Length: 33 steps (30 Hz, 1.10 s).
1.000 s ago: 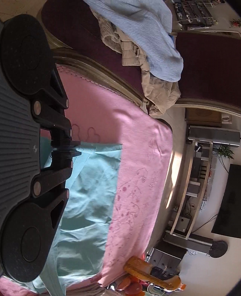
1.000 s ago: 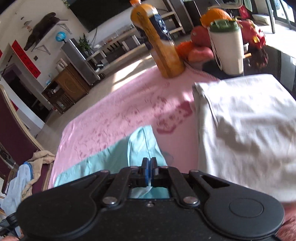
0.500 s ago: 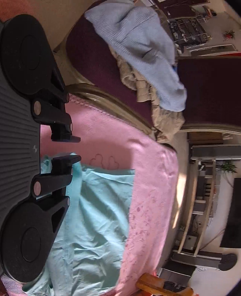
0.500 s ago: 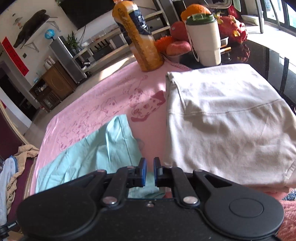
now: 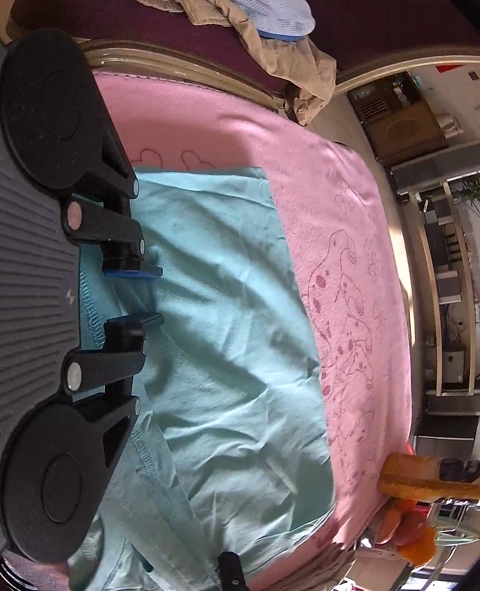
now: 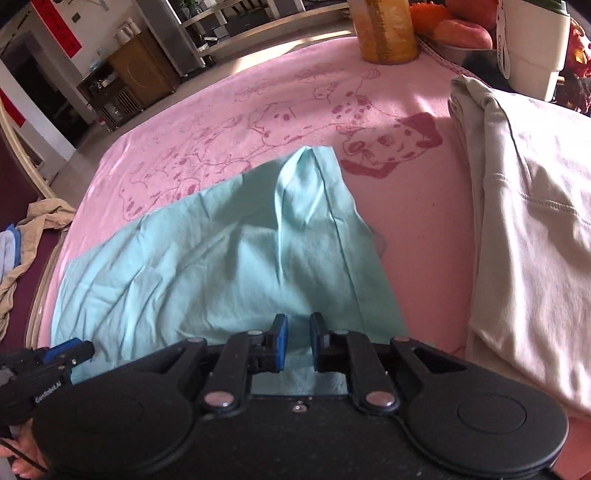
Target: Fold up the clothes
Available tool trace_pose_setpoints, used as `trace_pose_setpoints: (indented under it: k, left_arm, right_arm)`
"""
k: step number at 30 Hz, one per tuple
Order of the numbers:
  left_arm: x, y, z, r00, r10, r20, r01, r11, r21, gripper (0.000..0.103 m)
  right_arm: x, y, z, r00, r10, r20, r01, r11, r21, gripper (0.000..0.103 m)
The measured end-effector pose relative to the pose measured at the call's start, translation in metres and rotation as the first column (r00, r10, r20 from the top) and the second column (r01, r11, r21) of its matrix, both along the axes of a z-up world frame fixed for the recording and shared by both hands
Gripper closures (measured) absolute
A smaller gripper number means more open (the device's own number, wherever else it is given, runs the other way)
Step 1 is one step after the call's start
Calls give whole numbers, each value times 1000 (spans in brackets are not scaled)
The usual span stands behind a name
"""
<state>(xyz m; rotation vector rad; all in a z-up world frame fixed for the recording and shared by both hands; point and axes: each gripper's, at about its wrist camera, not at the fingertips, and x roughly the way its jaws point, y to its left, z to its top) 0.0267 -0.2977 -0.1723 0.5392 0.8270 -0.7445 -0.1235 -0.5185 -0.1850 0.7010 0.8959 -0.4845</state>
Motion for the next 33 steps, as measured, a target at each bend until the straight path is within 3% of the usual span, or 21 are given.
trace_pose_setpoints:
  k: [2,4,6,7,10,12,14,18,21,24,26,28,31,33]
  left_arm:
    - [-6,2,2,998,-51,-29,52,998,47,91]
    - [-22,9,8,986,-161,-49,166,977,131,92]
    - [-38,21,16,964,-257,-72,267,945,188,87]
    - [-45,37,23,953,-292,-77,301,937,176,83]
    - [-49,74,44,954,-287,-81,294,953,78,80]
    - [-38,87,54,974,-211,-84,210,977,-25,80]
    - [-28,77,54,988,-138,-72,133,988,-72,80]
    - [-11,46,44,998,-27,-49,21,991,-129,80]
    - [-2,31,25,999,10,-51,-17,991,-135,80]
    - [-4,33,5,997,-39,-74,26,985,-169,80]
    - [-10,31,-3,996,-80,-43,72,986,-150,79]
    - [-15,29,-4,992,-123,1,122,984,-127,79]
    - [-10,32,-4,992,-117,-46,109,982,-152,84]
    - [-9,34,-3,985,-151,-88,136,978,-156,86]
  right_arm:
    - [-4,-1,0,1000,13,-16,-12,998,55,90]
    - [-13,1,2,996,62,-58,-51,984,172,90]
    - [-28,5,13,993,95,-63,-80,975,207,86]
    - [-38,9,21,993,106,-56,-93,975,200,83]
    - [-68,18,45,990,139,-35,-131,975,179,75]
    - [-78,18,56,993,119,18,-120,979,162,74]
    - [-78,13,62,993,77,92,-90,984,151,74]
    - [-34,12,43,982,70,177,-103,977,188,77]
    - [-9,18,25,978,87,190,-117,982,150,78]
    - [-1,19,13,980,90,177,-114,985,132,78]
    - [2,18,5,981,85,175,-109,985,133,77]
    - [-1,10,-4,982,30,187,-66,980,189,79]
    - [-5,-3,-17,978,-49,201,-8,962,272,80]
    - [-5,-4,-22,979,-35,203,-40,933,357,80]
